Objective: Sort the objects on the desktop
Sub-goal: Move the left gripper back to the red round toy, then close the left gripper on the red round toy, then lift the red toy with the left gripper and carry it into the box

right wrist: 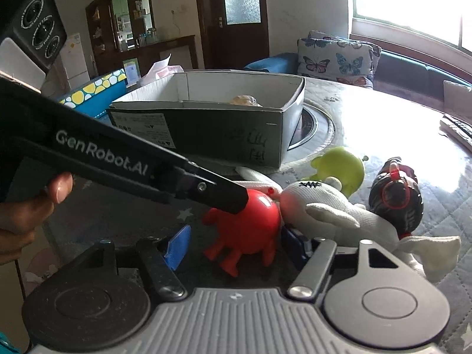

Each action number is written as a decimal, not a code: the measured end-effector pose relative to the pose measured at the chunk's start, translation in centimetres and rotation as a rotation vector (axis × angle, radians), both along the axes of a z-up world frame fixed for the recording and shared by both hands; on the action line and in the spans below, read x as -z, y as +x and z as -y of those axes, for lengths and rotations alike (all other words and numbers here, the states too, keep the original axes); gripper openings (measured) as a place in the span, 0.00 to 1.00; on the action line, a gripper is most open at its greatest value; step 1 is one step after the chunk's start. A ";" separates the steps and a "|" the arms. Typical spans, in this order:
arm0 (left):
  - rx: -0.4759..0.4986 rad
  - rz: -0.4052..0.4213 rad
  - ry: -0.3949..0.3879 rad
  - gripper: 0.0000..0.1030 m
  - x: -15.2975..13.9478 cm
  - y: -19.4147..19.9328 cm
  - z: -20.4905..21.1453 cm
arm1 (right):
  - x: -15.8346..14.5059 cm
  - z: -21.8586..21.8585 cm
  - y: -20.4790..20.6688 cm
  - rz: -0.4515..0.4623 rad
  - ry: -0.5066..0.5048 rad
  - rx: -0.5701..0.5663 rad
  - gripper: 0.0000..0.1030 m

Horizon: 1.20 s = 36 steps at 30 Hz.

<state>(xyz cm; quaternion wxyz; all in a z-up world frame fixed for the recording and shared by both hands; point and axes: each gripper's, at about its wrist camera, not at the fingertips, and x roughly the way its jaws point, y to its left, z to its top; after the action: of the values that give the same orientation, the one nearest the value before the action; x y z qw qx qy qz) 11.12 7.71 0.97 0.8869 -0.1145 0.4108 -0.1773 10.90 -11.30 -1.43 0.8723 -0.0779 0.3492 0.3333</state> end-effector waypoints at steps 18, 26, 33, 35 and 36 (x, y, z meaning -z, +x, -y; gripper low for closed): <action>0.010 -0.065 -0.085 0.35 0.7 1.1 -0.6 | 0.2 0.5 0.5 -0.007 -0.002 0.017 0.49; -0.006 -0.101 -0.143 0.40 1.2 1.3 -1.3 | 0.1 0.5 0.5 -0.007 -0.004 0.014 0.49; -0.003 -0.109 -0.159 0.38 1.1 1.0 -1.6 | -0.3 0.4 0.2 -0.011 -0.006 0.007 0.46; -0.004 -0.094 -0.146 0.38 0.6 0.6 -1.6 | -0.7 0.3 0.1 -0.006 -0.005 -0.003 0.46; -0.005 -0.084 -0.141 0.38 0.2 0.4 -1.6 | -0.9 0.2 0.0 -0.001 -0.003 -0.007 0.46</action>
<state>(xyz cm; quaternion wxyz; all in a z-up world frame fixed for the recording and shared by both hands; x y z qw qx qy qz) 11.55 9.32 0.74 0.8590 -0.1850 0.4340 -0.1987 10.91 -11.54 -0.48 0.8708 -0.0803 0.3500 0.3358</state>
